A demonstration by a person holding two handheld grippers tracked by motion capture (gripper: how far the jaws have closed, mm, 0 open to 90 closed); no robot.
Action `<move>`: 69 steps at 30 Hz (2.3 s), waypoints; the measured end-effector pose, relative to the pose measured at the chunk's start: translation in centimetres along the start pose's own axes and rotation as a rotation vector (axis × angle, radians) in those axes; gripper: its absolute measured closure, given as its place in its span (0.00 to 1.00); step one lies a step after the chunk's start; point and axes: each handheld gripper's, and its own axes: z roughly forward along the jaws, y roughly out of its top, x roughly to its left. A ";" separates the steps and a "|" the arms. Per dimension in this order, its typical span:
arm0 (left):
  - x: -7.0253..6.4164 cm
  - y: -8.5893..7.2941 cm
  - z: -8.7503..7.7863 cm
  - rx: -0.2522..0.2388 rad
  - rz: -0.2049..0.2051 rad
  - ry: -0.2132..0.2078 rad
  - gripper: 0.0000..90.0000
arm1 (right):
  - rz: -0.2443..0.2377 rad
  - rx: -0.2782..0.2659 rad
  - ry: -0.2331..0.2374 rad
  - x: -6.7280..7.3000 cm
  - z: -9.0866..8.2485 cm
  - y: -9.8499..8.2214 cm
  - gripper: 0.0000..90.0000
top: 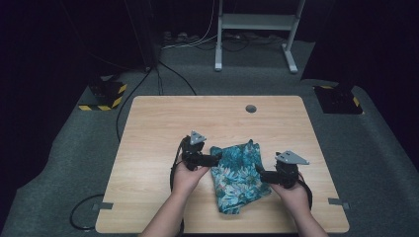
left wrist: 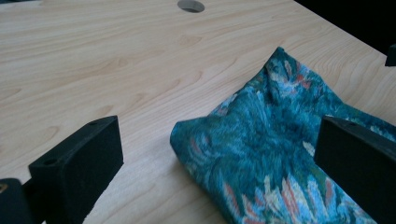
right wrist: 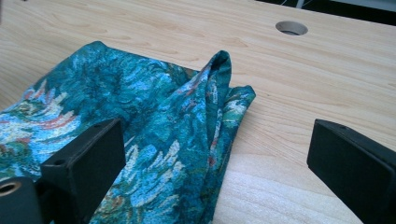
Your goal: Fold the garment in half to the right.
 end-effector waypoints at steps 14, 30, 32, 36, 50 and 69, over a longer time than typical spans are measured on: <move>1.1 -2.6 -2.7 -0.017 -0.036 0.017 0.02 | 0.008 0.005 -0.005 -0.8 0.0 -0.4 0.05; -2.5 -5.1 0.9 0.083 -0.042 -0.036 0.20 | -0.010 0.050 0.036 0.2 1.0 -1.0 0.17; -2.8 -5.4 1.4 0.094 -0.043 -0.041 0.26 | -0.012 0.063 0.046 0.3 1.3 -1.2 0.25; -3.1 -5.8 2.0 0.099 -0.043 -0.038 0.34 | -0.012 0.090 0.070 0.4 1.7 -1.4 0.43; -3.2 -6.3 2.6 0.129 -0.004 -0.007 0.75 | 0.012 0.170 0.071 0.8 2.9 -2.6 0.85; 1.8 -6.2 0.8 0.153 -0.020 0.074 0.83 | -0.032 0.168 0.103 6.6 4.2 -2.1 0.84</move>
